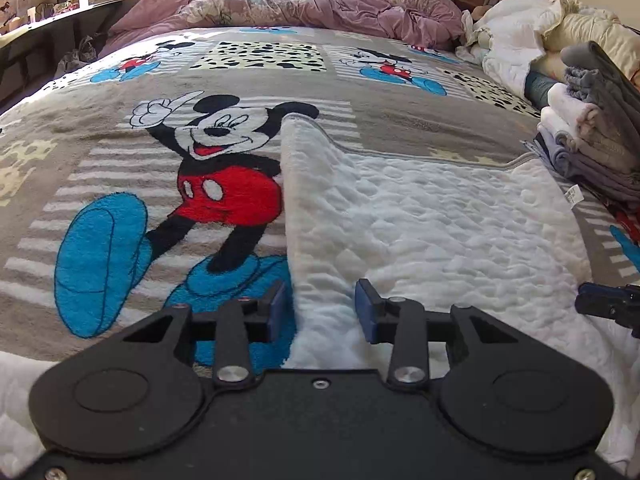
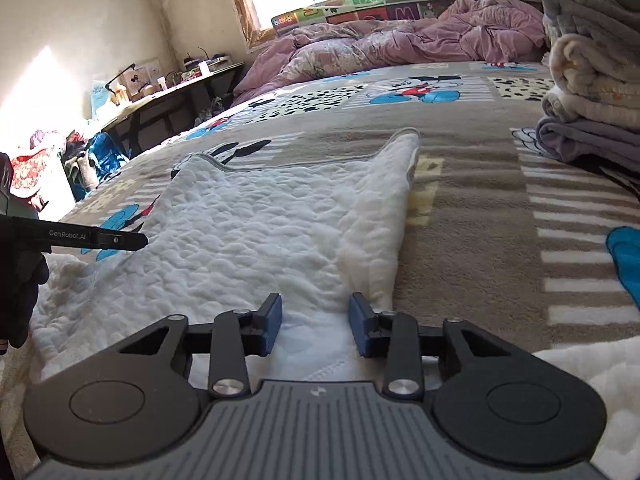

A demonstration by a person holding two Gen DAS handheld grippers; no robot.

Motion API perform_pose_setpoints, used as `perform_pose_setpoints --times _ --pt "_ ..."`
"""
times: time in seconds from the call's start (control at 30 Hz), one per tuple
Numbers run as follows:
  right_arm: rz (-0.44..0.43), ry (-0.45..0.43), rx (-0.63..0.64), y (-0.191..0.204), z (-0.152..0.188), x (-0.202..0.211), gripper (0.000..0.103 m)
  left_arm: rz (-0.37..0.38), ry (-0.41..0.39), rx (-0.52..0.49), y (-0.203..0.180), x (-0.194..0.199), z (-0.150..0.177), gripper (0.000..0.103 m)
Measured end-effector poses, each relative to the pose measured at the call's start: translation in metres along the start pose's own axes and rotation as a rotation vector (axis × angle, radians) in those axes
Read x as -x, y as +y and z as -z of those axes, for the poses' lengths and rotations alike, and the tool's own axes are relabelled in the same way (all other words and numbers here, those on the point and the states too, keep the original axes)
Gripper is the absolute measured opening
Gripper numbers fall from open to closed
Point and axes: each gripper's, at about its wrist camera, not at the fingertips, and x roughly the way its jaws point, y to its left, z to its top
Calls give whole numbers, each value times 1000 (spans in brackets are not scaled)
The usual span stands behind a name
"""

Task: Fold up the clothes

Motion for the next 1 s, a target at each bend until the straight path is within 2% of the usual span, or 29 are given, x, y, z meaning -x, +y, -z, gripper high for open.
perform_pose_setpoints --times 0.07,0.1,0.17,0.2,0.23,0.3,0.37,0.4,0.43,0.57,0.67,0.73,0.77,0.87,1.0 --pt "-72 -20 -162 -25 2 6 18 45 -19 46 11 -1 8 38" --pt "-93 -20 -213 -34 7 5 15 53 -13 47 12 -1 6 38" --pt "-91 -16 -238 -38 9 2 7 63 8 31 13 -1 0 38" --pt "-83 -14 -240 -37 9 2 8 70 13 34 15 2 -4 38" --pt "-76 -18 -222 -33 8 4 10 74 10 34 16 5 -8 38" --pt "-44 -23 -165 -20 3 11 17 55 -60 -1 15 24 -19 35" --pt "-16 -35 -93 -4 -7 19 37 93 -108 -18 15 37 -35 35" --pt "1 -43 -51 4 -15 18 42 125 -126 -20 14 39 -43 35" --pt "19 -52 -8 11 -24 18 43 153 -141 -25 13 39 -51 35" --pt "77 -73 126 30 -59 1 43 159 -129 -77 5 10 -68 35" --pt "117 -49 157 20 -77 -36 42 164 -81 -70 10 -25 -70 35" --pt "178 17 129 -1 -74 -64 42 125 -5 -52 16 -53 -64 35" --pt "174 58 68 -16 -66 -77 42 129 24 -24 22 -63 -60 35" --pt "111 5 -41 -35 -58 -70 35 165 29 38 33 -66 -59 37" --pt "81 5 -106 -44 -56 -70 33 218 48 110 44 -64 -61 35"
